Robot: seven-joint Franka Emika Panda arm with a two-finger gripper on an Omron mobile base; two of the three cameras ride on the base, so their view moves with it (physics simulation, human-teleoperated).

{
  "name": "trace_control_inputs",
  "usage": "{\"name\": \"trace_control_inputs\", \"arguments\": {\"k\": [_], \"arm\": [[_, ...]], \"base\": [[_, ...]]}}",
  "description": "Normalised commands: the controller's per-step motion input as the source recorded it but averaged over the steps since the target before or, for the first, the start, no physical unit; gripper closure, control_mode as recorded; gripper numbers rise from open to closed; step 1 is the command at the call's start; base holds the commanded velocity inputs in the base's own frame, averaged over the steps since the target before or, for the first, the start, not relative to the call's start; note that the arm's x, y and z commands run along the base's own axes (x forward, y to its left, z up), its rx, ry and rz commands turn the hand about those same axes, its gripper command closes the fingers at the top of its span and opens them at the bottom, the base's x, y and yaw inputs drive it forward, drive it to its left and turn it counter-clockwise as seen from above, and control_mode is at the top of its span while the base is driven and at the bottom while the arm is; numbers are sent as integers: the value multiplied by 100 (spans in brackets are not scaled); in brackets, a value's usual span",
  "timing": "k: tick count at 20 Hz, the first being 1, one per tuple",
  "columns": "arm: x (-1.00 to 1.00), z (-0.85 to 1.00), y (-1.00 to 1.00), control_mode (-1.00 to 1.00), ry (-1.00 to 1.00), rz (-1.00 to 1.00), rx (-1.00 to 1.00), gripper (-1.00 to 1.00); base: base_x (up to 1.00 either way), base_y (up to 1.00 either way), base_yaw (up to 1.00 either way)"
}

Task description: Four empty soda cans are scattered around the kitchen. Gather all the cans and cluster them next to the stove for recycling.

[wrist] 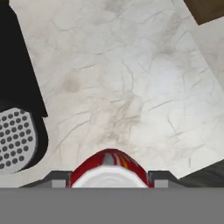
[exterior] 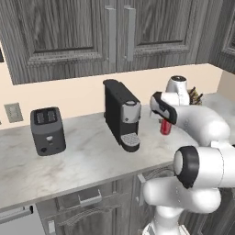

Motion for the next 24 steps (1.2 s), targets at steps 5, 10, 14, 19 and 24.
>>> {"name": "trace_control_inputs", "arguments": {"k": [5,10,14,19,24], "arm": [[-88,34,2,-100,-5,0,0,100],[-85,3,33,-100,-3,0,0,100],[-80,0,45,-100,-1,0,0,100],[-60,0,49,-100,0,0,0,100],[-48,7,32,-100,0,0,0,100]], "base": [[0,0,0],[0,0,0],[0,0,0],[0,0,0],[0,0,0]]}}
